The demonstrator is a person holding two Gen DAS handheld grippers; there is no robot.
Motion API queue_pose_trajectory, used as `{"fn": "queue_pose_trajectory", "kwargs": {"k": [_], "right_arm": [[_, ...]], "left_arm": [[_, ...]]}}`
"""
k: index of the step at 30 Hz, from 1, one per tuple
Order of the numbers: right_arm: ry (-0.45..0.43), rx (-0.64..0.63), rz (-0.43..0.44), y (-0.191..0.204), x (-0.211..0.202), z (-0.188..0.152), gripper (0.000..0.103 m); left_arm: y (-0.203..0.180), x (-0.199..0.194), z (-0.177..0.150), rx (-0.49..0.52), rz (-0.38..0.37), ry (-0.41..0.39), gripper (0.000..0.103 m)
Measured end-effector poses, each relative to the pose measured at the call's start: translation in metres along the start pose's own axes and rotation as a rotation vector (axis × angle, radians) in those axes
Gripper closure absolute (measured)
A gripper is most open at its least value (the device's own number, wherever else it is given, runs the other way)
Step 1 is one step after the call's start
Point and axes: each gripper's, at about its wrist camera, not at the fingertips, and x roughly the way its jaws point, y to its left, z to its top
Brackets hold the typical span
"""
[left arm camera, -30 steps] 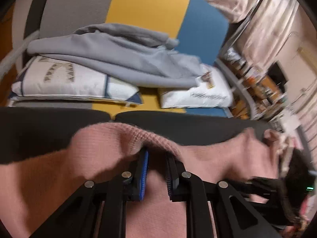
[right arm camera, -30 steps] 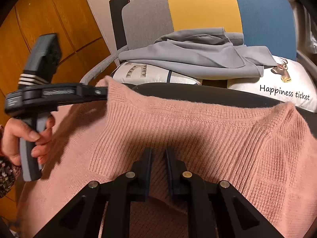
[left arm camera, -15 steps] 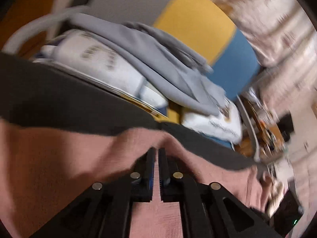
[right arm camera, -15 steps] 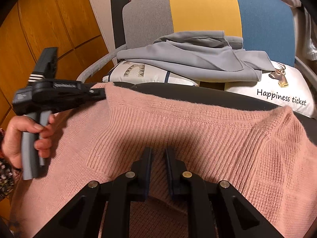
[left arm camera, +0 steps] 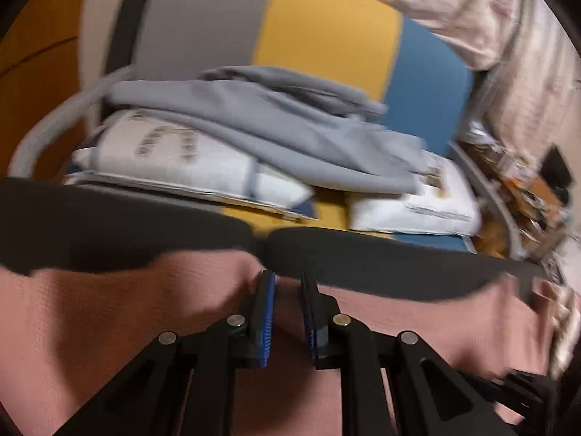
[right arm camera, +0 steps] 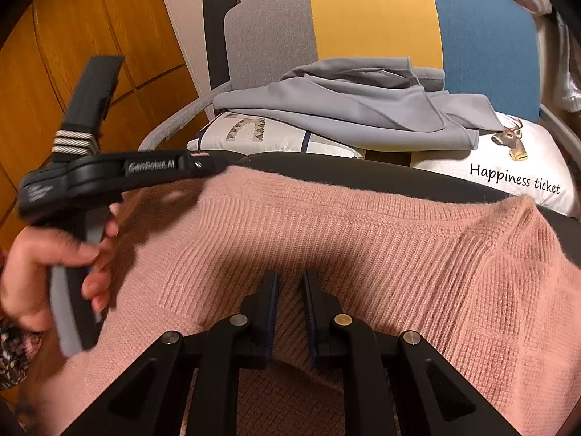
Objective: Fold clothes
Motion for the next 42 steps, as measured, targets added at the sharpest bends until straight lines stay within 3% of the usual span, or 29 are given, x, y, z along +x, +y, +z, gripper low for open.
{"fn": "queue_pose_trajectory", "kwargs": {"k": [2, 4, 6, 8, 11, 14, 15, 18, 20, 22, 23, 30, 32, 34, 36, 41, 42], "right_arm": [[-0.002, -0.002, -0.004, 0.001, 0.0, -0.001, 0.09], [-0.002, -0.006, -0.011, 0.002, 0.001, -0.001, 0.09], [-0.001, -0.01, -0.017, 0.003, 0.001, 0.0, 0.09], [-0.001, -0.014, -0.022, 0.004, 0.001, 0.0, 0.09], [0.006, 0.013, 0.014, -0.003, 0.0, 0.001, 0.089], [0.026, 0.063, 0.079, -0.014, -0.005, 0.007, 0.087], [0.018, 0.056, 0.059, -0.015, -0.011, 0.008, 0.085], [-0.017, 0.011, -0.031, -0.017, -0.029, 0.011, 0.058], [-0.025, -0.012, -0.085, -0.022, -0.035, 0.012, 0.06], [0.018, 0.001, -0.119, -0.034, -0.028, 0.012, 0.082], [0.051, 0.007, -0.136, -0.041, -0.021, 0.011, 0.085], [0.057, 0.026, -0.136, -0.049, -0.027, 0.012, 0.084], [0.025, 0.079, -0.103, -0.062, -0.05, 0.011, 0.08], [-0.022, 0.155, -0.12, -0.091, -0.081, 0.009, 0.064], [-0.057, 0.238, -0.168, -0.128, -0.109, 0.005, 0.056], [-0.108, 0.448, -0.351, -0.237, -0.181, -0.016, 0.055], [-0.126, 0.513, -0.356, -0.255, -0.193, -0.024, 0.051]], "left_arm": [[0.015, 0.004, 0.0, -0.07, -0.065, 0.002, 0.099], [0.018, 0.003, -0.001, -0.089, -0.081, 0.008, 0.099], [0.011, -0.007, -0.002, -0.072, -0.044, 0.008, 0.099], [-0.002, -0.028, -0.008, -0.066, -0.034, -0.04, 0.094], [-0.028, -0.063, -0.03, -0.029, -0.112, -0.104, 0.087], [-0.055, -0.073, -0.053, 0.038, -0.174, -0.092, 0.087], [-0.062, -0.071, -0.06, 0.059, -0.176, -0.072, 0.087], [-0.072, -0.055, -0.077, 0.1, -0.14, -0.001, 0.087], [-0.072, -0.047, -0.082, 0.103, -0.115, 0.036, 0.087], [-0.071, -0.048, -0.083, 0.102, -0.1, 0.029, 0.088], [-0.072, -0.047, -0.086, 0.108, -0.095, 0.029, 0.088], [-0.076, -0.044, -0.09, 0.138, -0.065, 0.013, 0.087], [-0.074, -0.046, -0.09, 0.131, -0.074, 0.011, 0.088], [-0.074, -0.047, -0.091, 0.129, -0.076, 0.009, 0.088], [-0.074, -0.048, -0.091, 0.132, -0.072, 0.006, 0.088], [-0.08, -0.048, -0.092, 0.159, -0.043, 0.0, 0.087], [-0.08, -0.048, -0.093, 0.161, -0.04, -0.001, 0.087]]}}
